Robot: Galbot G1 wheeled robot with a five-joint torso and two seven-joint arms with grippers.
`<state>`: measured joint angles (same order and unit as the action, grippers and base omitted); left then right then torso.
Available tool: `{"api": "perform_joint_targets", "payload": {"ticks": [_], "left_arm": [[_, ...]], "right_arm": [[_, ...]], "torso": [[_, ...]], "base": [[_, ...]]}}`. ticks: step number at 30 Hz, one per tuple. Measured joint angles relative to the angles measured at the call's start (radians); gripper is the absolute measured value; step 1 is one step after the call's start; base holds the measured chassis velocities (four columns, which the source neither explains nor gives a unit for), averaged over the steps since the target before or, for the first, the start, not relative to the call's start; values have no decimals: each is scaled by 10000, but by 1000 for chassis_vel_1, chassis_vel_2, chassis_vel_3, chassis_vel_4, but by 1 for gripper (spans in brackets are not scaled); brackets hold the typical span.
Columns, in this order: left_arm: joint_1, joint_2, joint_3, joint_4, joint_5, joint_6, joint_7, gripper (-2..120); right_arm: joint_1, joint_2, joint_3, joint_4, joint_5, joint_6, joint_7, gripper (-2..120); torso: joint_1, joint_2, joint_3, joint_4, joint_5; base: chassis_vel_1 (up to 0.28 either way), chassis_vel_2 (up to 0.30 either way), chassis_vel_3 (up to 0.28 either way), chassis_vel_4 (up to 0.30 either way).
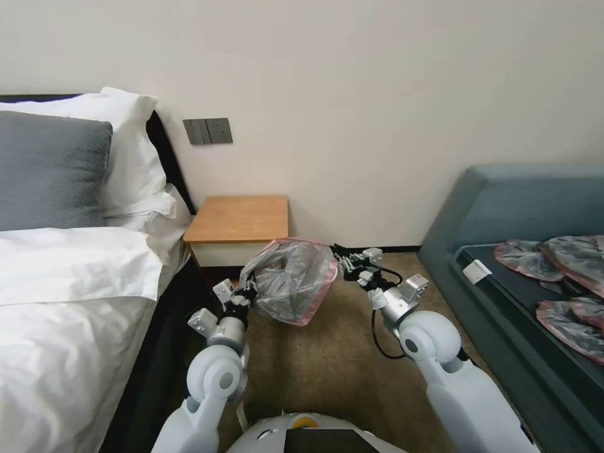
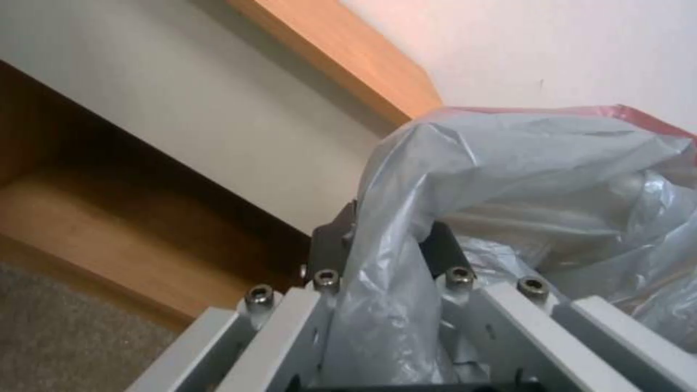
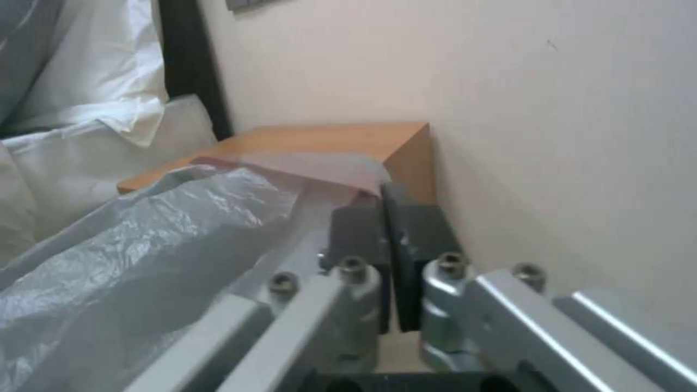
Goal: Pick up the garbage bag from the table and place it over the trash can.
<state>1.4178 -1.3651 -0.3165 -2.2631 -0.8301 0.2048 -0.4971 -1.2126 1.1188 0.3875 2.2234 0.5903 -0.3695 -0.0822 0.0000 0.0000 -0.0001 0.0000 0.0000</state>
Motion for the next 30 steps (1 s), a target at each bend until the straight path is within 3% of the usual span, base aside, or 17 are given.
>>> {"api": "perform_joint_targets", "payload": {"ticks": [21, 30], "left_arm": [[70, 109, -103, 17, -90, -16, 559, 7], [-43, 41, -228, -85, -981, 18, 535, 7]], "right_arm": [[485, -133, 267, -541, 304, -273, 393, 0], [-62, -225, 387, -367, 270, -418, 354, 0]], "torso": [[0, 0, 0, -1, 0], [0, 0, 0, -1, 0]], "base": [[0, 0, 0, 0], [0, 0, 0, 0]]}}
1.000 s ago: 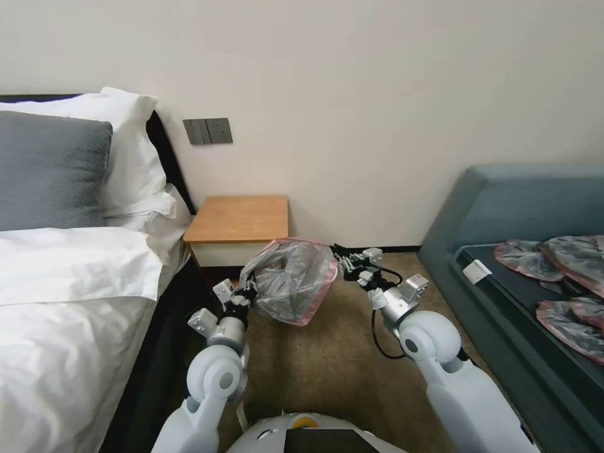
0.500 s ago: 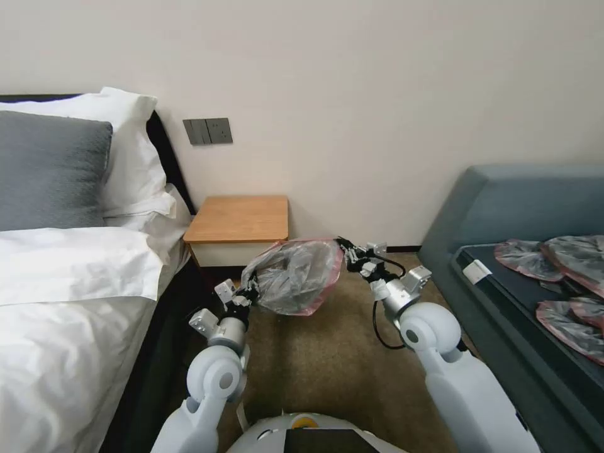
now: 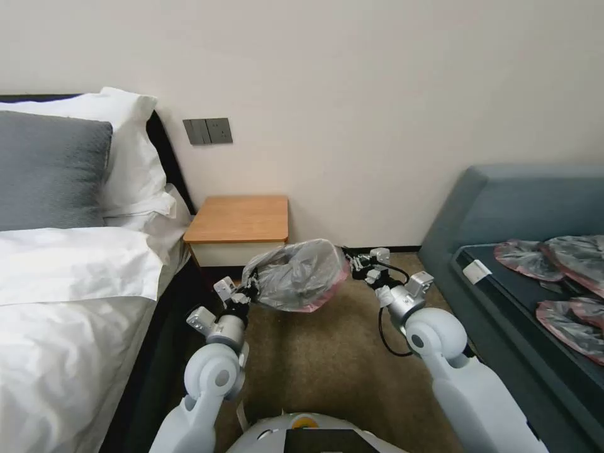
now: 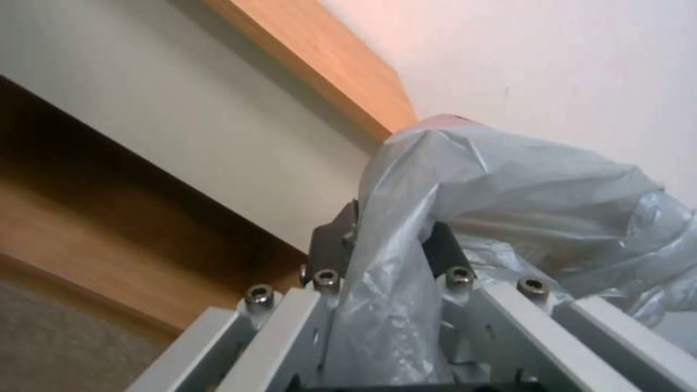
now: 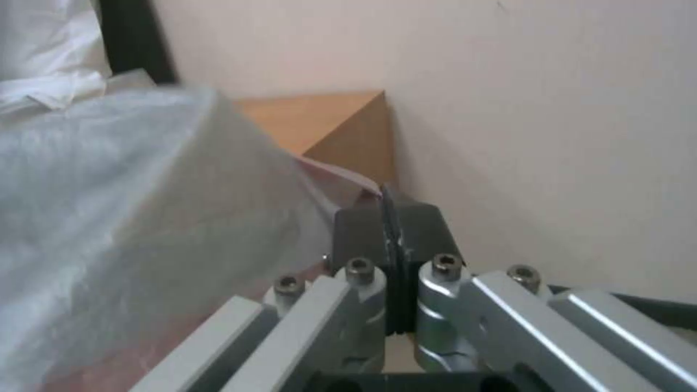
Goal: Pick up the garbage bag from the table and place it over the trash can.
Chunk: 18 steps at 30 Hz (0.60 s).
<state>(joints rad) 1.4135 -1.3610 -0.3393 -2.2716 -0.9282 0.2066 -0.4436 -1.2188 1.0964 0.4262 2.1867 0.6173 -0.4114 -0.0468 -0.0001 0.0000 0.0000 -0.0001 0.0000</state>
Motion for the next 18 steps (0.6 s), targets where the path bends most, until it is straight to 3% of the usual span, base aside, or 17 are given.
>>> {"api": "perform_joint_targets", "payload": {"ticks": [12, 18], "left_arm": [[121, 23, -166, -268, -983, 266, 208, 7], [81, 10, -227, -302, -1258, 232, 205, 7]], "right_arm": [[693, -177, -180, -1086, -799, 724, -754, 0], [291, -128, -179, -1141, -1284, 901, -1043, 0]], "torso": [[0, 0, 0, 3, 0], [0, 0, 0, -1, 1]], "base": [[0, 0, 0, 0], [0, 0, 0, 0]]}}
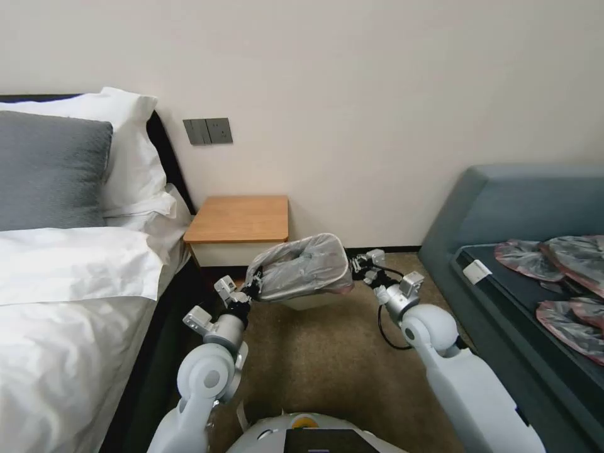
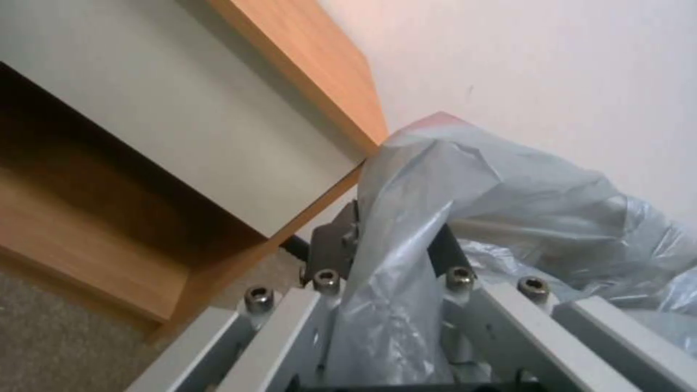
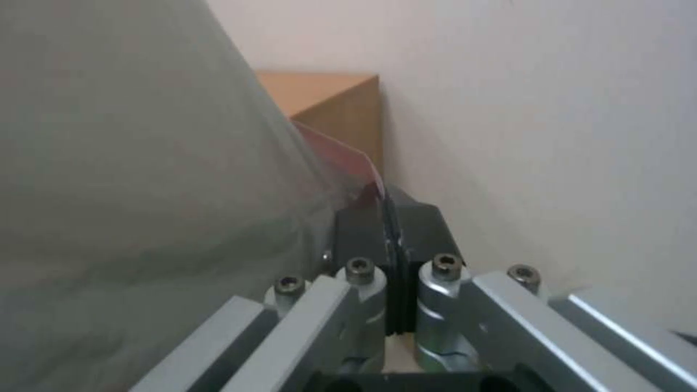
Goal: Pick up the garbage bag from the table and place it over the trash can.
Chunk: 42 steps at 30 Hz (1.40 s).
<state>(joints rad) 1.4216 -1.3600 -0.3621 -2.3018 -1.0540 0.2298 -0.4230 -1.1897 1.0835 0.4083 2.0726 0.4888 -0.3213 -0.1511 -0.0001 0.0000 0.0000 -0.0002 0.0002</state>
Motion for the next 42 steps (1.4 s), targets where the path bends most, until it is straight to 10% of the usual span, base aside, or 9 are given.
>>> {"api": "perform_joint_targets", "payload": {"ticks": [21, 42], "left_arm": [[105, -34, 7, -152, -5, 22, 22, 7], [171, -140, -86, 189, 477, -34, -67, 7]], "right_arm": [[-201, 57, -82, -380, -1359, 723, 4, 0], [-749, -327, 868, 805, 2970, -2, 1168, 76]], "torso": [[0, 0, 0, 1, -2], [0, 0, 0, 4, -1]], "base": [[0, 0, 0, 0], [0, 0, 0, 0]]}}
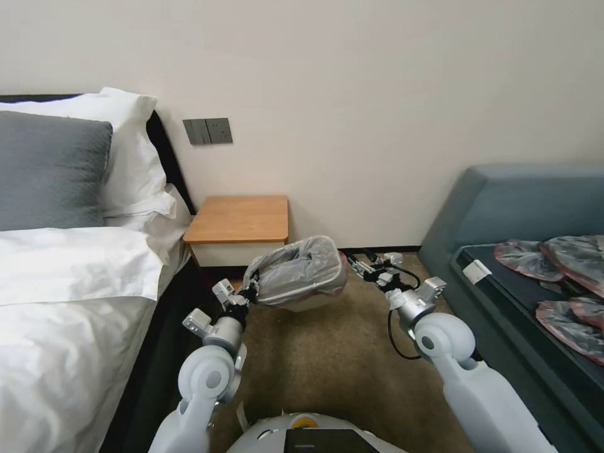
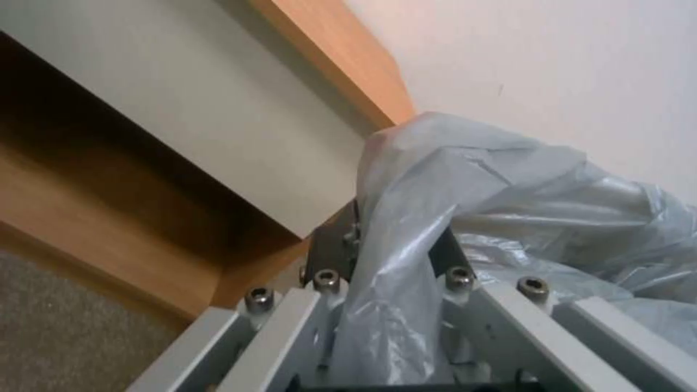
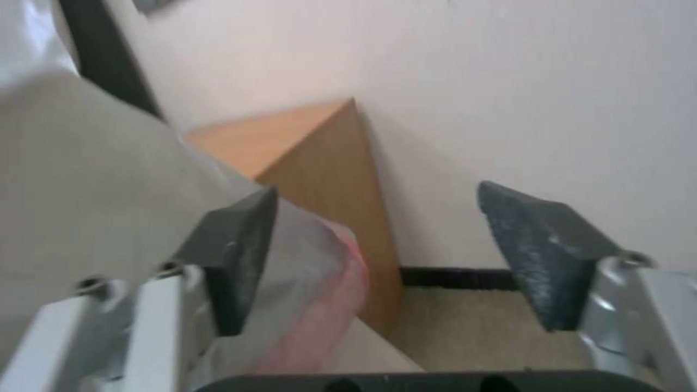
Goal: Pick up the garbage bag from the table and place it over the trash can.
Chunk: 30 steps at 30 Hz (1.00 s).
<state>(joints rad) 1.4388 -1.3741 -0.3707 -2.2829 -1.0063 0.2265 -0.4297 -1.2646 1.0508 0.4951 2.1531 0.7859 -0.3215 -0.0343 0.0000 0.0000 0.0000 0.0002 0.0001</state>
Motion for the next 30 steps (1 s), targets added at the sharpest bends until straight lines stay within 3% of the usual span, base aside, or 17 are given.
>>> {"api": "perform_joint_targets", "payload": {"ticks": [7, 13, 20, 23, 27, 29, 30], "left_arm": [[-24, -63, 58, 70, 345, -115, 2, 7], [-4, 57, 312, 387, 1815, -277, 346, 7], [-58, 281, 628, 685, 3325, -534, 709, 7], [6, 359, 657, 761, 4010, -708, 1053, 7], [38, 379, 661, 827, 4459, -870, 1326, 7], [57, 388, 659, 962, 5045, -1101, 1621, 7], [70, 414, 627, 1176, 5849, -1444, 2072, 7]], "right_arm": [[-42, -423, 78, 926, 569, 127, 346, 99], [870, -1035, -157, 1627, 954, 67, 658, 100], [2696, -1961, -1345, 1649, 1401, -651, 20, 100], [3932, -2632, -2856, 1634, 1919, -791, -533, 94], [4850, -2968, -3930, 1533, 1931, -890, -857, 84], [5721, -3184, -5005, 1407, 1752, -1056, -978, 78], [6814, -3355, -6432, 1168, 1347, -1472, -1072, 68]], "torso": [[1, 0, 0, -3, 0], [1, 0, 0, -2, -1], [0, 0, 1, -3, 1], [1, 0, 1, -1, -2], [1, 0, 1, 0, -2], [1, 0, 1, -1, -3], [1, 0, 1, -1, -3]], "base": [[0, 0, 0, 0], [0, 0, 0, 0], [0, 0, 0, 0], [0, 0, 0, 0], [0, 0, 0, 0], [0, 0, 0, 0], [0, 0, 0, 0]]}}
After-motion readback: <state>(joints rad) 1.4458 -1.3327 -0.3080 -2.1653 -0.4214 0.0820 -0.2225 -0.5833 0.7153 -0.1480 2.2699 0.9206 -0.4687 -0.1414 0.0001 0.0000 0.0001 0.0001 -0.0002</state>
